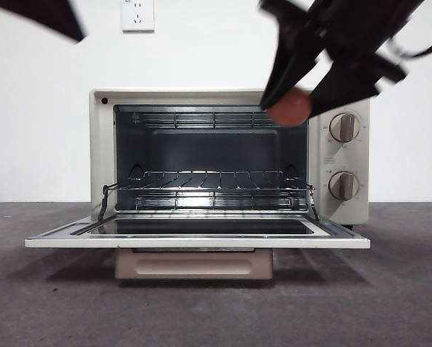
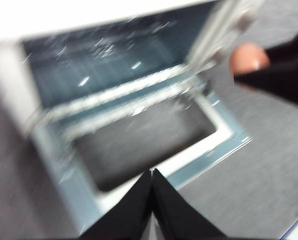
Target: Eggoven
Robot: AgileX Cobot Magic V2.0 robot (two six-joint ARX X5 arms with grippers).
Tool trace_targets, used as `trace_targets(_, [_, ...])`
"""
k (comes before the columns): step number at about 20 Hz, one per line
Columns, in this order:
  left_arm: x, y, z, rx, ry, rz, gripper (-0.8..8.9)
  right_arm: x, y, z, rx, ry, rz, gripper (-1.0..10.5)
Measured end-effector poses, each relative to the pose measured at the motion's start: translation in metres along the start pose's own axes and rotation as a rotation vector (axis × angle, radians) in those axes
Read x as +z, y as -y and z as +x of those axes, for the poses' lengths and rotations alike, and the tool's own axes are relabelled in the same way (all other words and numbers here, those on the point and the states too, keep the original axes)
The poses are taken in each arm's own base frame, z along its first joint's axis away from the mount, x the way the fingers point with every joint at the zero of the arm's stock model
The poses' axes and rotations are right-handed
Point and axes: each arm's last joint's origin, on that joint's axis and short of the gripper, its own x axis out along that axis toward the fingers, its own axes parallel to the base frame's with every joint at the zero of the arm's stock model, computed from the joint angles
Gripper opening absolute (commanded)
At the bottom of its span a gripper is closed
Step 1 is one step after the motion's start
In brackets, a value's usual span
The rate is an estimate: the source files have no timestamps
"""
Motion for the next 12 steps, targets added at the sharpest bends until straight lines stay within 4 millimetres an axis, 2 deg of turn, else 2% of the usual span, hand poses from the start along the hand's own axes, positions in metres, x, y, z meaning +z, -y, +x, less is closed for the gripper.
trace_targets(3, [-0.029,-0.016,-0.007,-0.005,-0.012,-0.061,0.06,-0.004,0.003,0.03,0.0,0.004,0.011,0.0])
trace_targets(6, [-0.049,-0.023,-0.011,-0.008,-0.045,-0.104,0.06,-0.01,0.008,0.054,-0.012,-0.002,0.016,0.0])
trace_targets(8, [-0.055,-0.024,-0.013,0.002,-0.075,-0.108,0.06,-0.013,0.014,0.064,-0.04,-0.002,0.022,0.0])
trace_targets(12, [-0.056,-0.023,-0.019,-0.001,-0.051,-0.093,0.06,-0.013,0.021,0.074,-0.069,0.027,0.03,0.0])
